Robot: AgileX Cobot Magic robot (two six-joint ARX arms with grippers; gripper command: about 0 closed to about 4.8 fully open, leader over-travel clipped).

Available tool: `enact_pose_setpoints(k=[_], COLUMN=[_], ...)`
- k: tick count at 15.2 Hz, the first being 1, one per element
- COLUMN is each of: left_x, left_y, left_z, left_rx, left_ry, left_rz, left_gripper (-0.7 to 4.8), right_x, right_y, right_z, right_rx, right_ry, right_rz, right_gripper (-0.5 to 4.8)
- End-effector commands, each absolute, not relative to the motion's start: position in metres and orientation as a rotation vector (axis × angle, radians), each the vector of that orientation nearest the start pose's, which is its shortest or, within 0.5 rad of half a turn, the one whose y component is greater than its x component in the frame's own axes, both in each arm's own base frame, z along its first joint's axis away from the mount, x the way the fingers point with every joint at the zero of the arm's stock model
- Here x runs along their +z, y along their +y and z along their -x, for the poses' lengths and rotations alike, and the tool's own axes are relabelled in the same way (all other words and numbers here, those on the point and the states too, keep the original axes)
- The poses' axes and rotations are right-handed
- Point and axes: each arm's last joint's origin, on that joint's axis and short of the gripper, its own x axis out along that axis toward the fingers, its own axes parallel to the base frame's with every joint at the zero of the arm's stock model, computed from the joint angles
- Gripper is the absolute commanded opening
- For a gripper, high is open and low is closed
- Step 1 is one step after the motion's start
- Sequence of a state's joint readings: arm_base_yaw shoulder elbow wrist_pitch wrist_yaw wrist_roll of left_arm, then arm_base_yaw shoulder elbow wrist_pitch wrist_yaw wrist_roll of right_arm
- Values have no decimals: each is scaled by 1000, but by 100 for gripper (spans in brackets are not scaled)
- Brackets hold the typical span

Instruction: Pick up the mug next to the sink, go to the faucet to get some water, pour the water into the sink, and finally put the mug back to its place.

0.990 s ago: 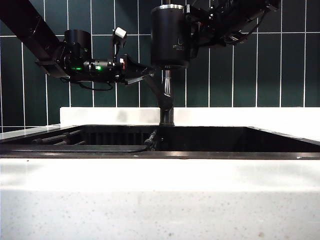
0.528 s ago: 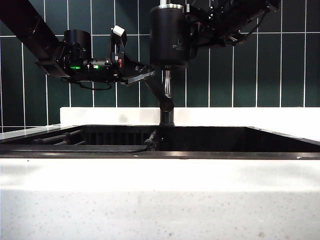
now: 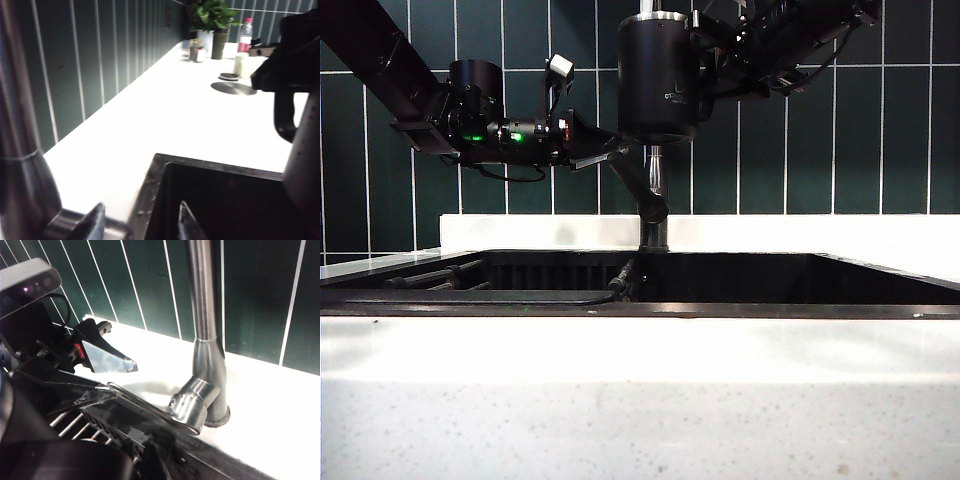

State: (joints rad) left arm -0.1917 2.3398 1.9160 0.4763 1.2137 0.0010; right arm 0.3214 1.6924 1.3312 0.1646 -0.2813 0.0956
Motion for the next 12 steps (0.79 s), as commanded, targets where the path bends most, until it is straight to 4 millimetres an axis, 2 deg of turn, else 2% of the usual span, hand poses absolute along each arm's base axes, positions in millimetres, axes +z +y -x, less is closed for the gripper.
enact_pose_setpoints(k=[1, 9, 12], left_x=[252, 251, 251], left_y=[-124, -124, -123], left_z=[-515, -516, -521], left_rx=[-1362, -1347, -1173], left_ry=[-35, -43, -51], left_rz=[-33, -50, -71], left_gripper=[183, 183, 183], right_x=[327, 327, 327], right_y=[133, 134, 134], right_z=[-372, -371, -371], right_rx=[607, 634, 634], right_ry=[172, 163, 164], right_rz=[-98, -76, -75], right_gripper=[-1, -1, -1])
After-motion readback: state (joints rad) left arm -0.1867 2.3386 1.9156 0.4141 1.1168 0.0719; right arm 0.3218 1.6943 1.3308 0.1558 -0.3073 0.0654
